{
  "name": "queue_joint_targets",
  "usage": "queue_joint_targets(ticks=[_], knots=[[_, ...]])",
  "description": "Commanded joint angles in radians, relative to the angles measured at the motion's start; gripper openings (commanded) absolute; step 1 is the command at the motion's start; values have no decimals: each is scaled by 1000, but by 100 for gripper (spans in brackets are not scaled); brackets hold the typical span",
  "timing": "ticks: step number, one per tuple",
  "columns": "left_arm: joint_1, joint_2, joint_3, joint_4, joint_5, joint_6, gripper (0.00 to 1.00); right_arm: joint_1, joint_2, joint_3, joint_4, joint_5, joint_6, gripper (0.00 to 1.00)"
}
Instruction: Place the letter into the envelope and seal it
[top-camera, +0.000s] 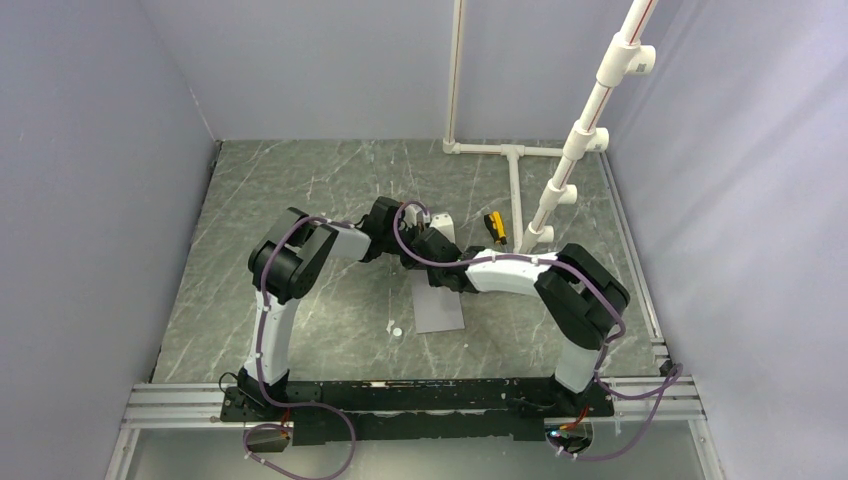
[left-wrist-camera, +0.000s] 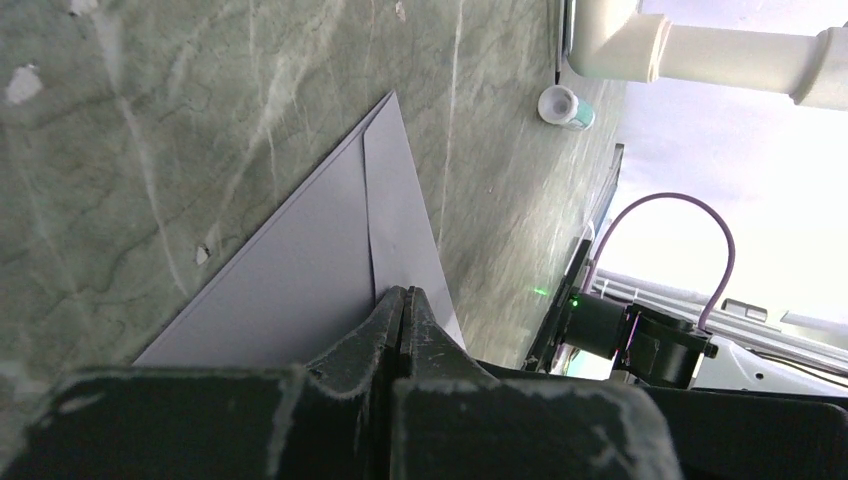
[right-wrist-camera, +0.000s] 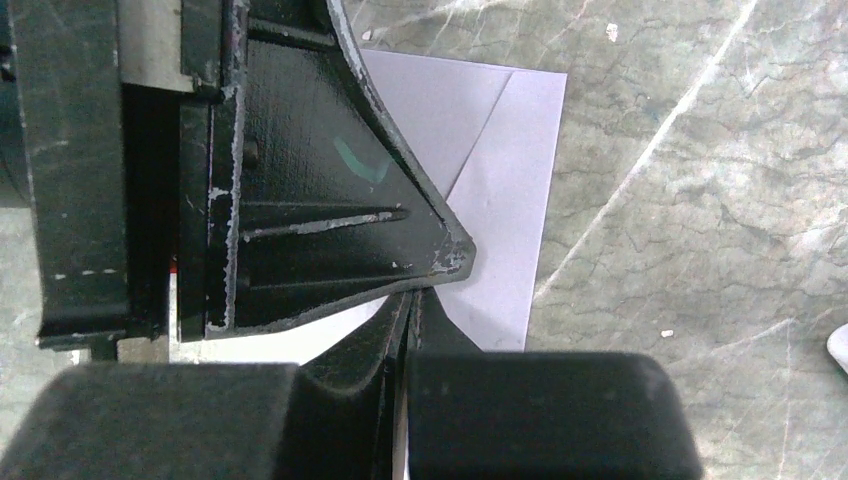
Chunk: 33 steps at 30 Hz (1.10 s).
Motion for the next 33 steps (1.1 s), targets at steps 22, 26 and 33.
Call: queue_joint_targets(ticks=[22,26,33], knots=[[18,83,-36,-177,-128,66,2,59,-53,-111,-127,-95,88,6],[18,85,-35,-177,-127,69,2,59,-106,-163,-118,-90,112,17],[18,95,-16,-196,-126,80,2,58,-193,-255,-84,-109,130,31]])
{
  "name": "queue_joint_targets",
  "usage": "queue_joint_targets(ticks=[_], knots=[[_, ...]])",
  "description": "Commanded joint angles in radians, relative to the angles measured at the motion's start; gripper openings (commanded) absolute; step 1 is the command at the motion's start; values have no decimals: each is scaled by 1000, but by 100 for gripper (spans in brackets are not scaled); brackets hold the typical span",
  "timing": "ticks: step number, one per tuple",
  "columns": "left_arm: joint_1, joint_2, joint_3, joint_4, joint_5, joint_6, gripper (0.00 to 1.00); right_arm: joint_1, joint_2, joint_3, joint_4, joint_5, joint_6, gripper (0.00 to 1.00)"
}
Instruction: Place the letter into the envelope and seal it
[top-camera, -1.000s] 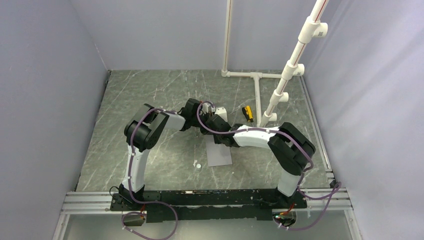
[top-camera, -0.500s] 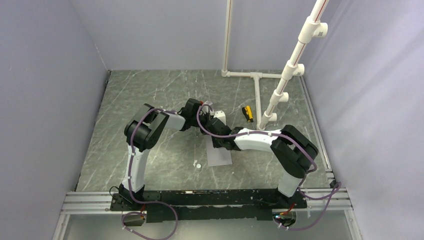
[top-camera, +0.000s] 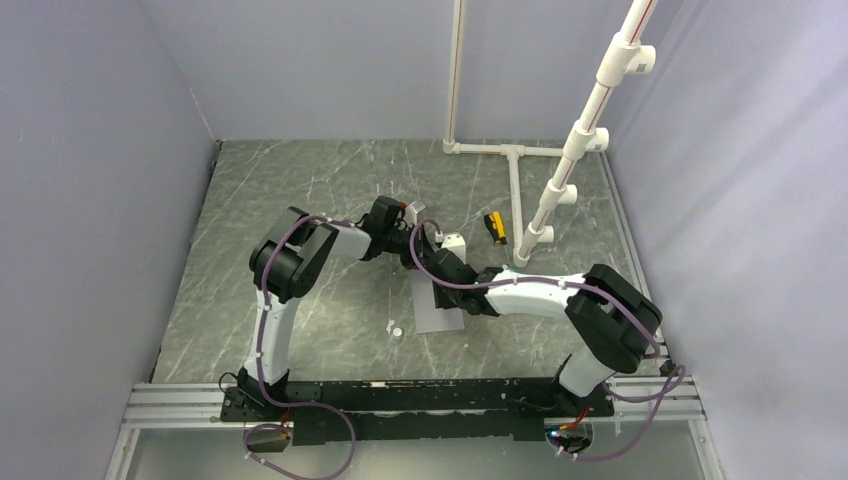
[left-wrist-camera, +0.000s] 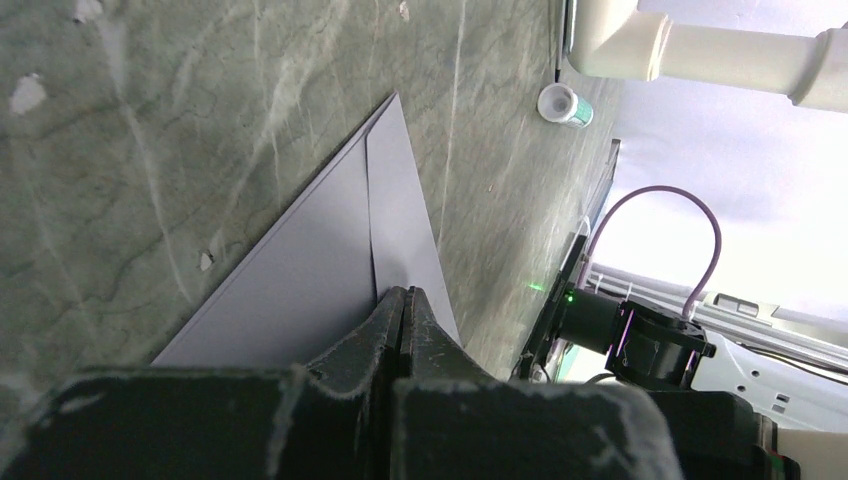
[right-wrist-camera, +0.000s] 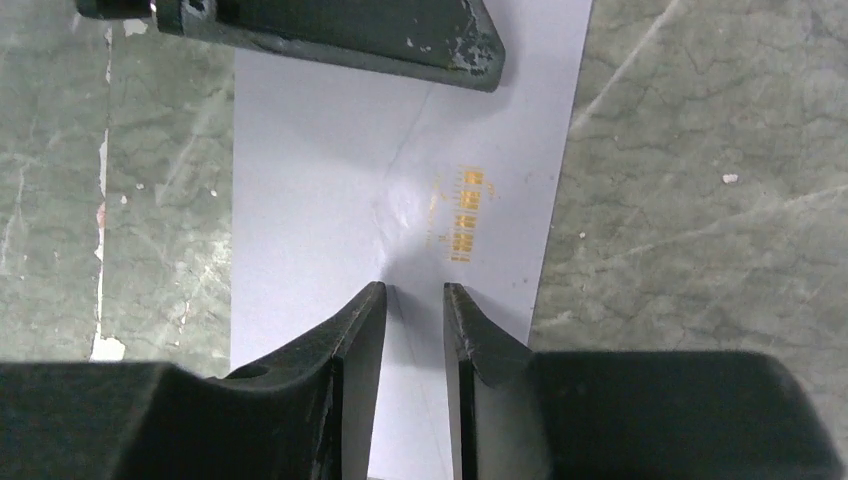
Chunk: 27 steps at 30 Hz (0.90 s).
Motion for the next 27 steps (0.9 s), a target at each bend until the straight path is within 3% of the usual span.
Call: queue_joint_targets(ticks=[1,5,9,14,27], knots=[[14,84,-28,-185,-147,82,2,1,-19,-69,-112,-38,30,29],[14,82,-25,-190,-149,86,2,2,-68,-120,-137,-47,37,15],[14,82,-26,-193,-150,87,2,2,-139,-135,-178,-35,16,10],[14,79,-24,-197,-155,89,3,0,-130,-48,-188,-4,-35,8],[14,79,-44,-194,-152,105,2,-19,116,138,-69,-9,-132,6]])
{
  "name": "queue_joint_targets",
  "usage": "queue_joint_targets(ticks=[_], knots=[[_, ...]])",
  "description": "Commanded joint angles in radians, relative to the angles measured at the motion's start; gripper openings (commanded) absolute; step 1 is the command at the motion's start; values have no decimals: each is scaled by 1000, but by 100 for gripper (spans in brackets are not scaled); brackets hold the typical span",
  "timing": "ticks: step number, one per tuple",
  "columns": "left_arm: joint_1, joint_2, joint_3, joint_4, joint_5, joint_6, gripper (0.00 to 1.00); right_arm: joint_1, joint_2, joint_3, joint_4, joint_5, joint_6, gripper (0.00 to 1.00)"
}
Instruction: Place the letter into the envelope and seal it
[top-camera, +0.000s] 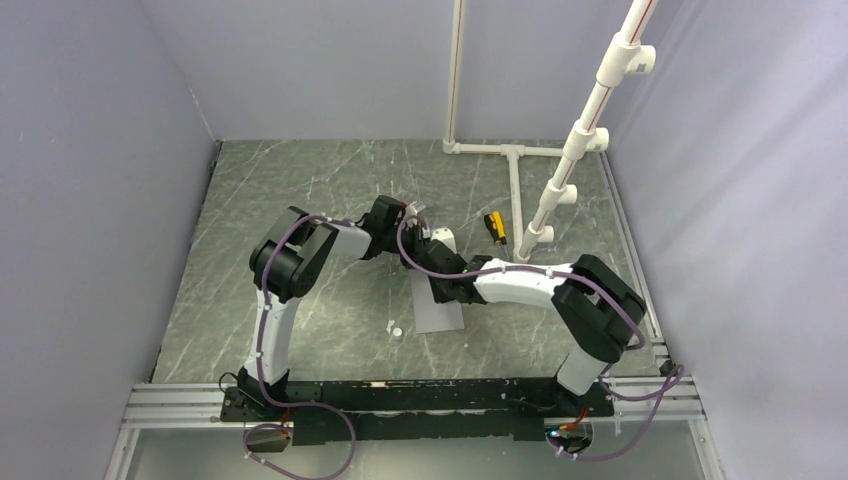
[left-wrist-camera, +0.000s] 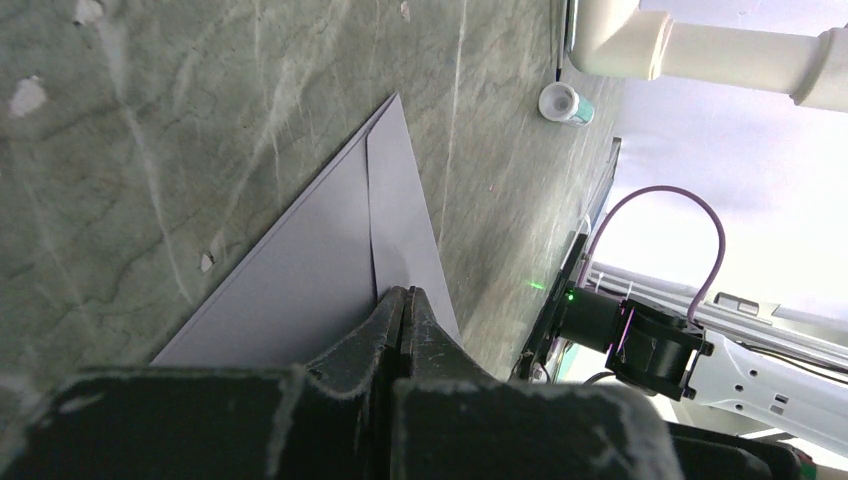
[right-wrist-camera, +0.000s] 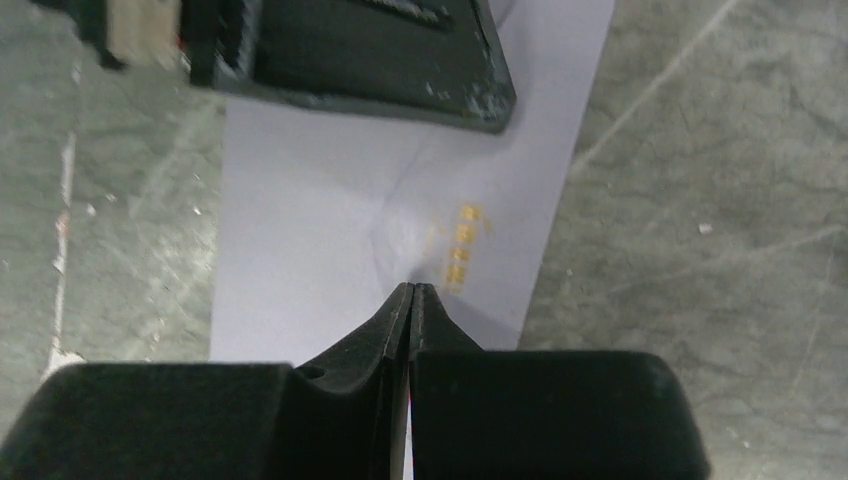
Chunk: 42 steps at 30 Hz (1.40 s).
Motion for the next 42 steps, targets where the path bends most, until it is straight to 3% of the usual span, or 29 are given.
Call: queue_joint_targets(ticks=[1,9,23,31,42], knots=[[12,76,-57,-168,-157,99,2,-4,72,44,58,-4,-27,6],[12,78,-49,-182,-160,102,2,-4,110,64,62,-12,-4,5],[13,95,-30,-183,-156,107,2,-3,-128,-147,-22,-99,53,7],[15,85,-41,-182,-161,108,2,1,-197,-178,-83,-127,42,7],[15,72,-52,-183,-171,101,2,-1,-40,-37,28,-67,19,7]])
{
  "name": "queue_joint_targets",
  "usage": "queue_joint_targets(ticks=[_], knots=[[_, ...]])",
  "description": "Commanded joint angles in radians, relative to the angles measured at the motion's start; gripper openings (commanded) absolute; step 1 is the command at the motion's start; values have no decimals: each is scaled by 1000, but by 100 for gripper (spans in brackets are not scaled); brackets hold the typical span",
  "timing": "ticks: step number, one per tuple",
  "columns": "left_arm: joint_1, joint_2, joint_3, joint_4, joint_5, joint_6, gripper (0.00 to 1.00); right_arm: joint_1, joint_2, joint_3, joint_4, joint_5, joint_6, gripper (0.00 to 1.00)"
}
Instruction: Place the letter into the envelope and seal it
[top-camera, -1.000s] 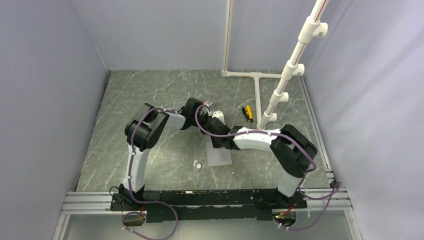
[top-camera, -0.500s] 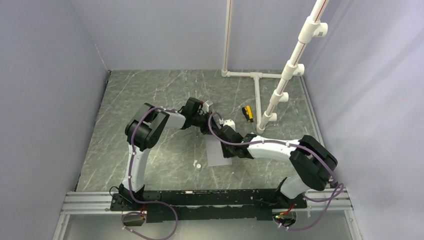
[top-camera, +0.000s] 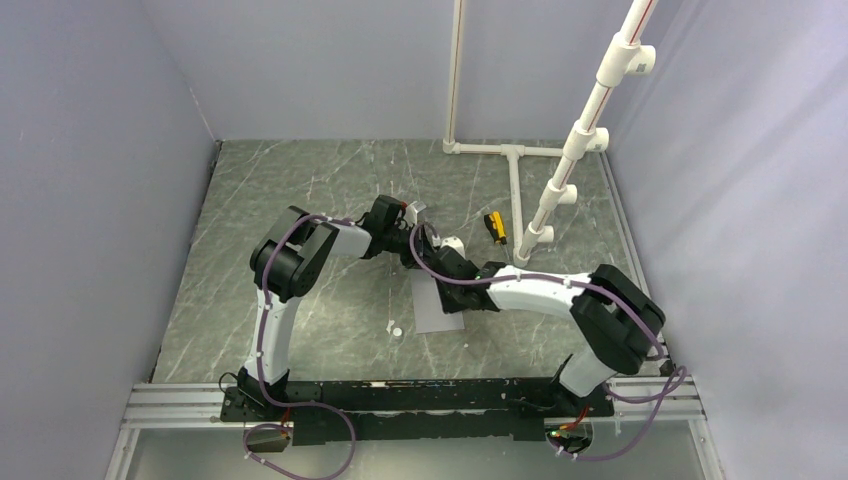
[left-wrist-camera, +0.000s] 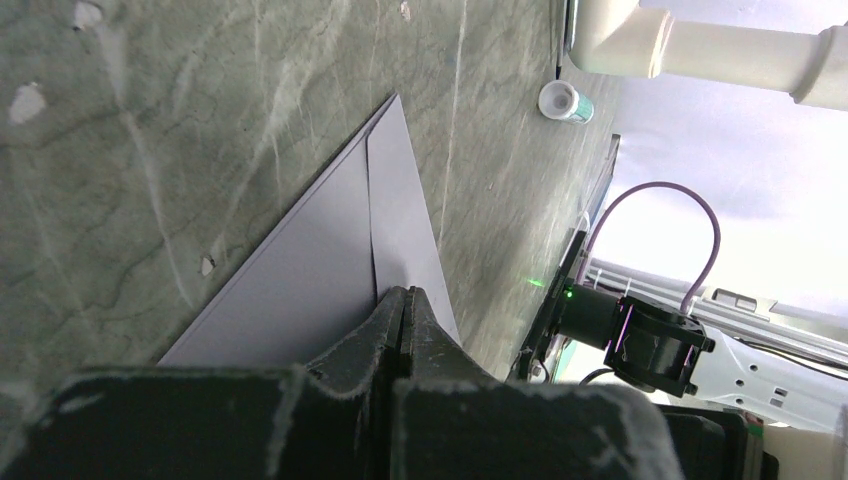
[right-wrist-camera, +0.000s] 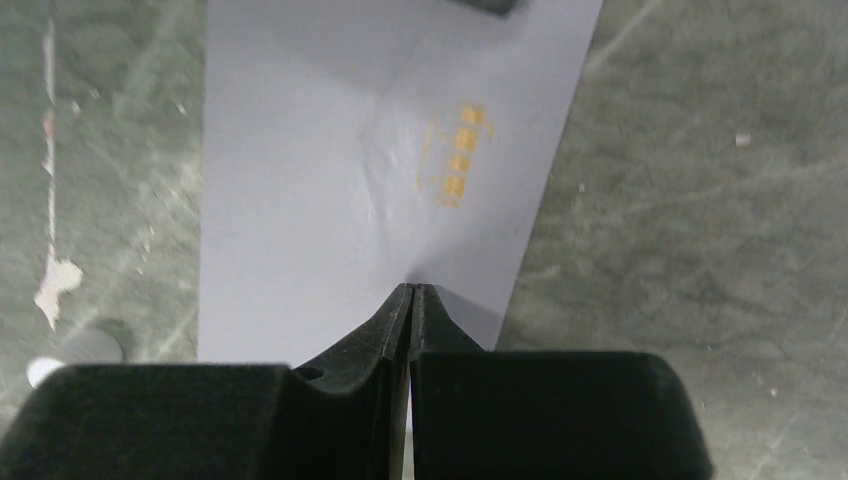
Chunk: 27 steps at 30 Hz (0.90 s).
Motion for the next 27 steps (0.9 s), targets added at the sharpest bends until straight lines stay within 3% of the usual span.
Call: queue_joint_targets(ticks=[1,10,25,27], knots=[[13,66,-64,-170,-182,94,2,1,79,73,69,34,-12,7],[13,65,-63,-176,-182,95,2,0,123,116,66,65,-5,7],[13,69,-8,-201,-172,102,2,0,-77,-28,-101,-185,-33,7],[13,64,4,-210,-166,106,3,0,-111,-24,-138,-156,-36,7]])
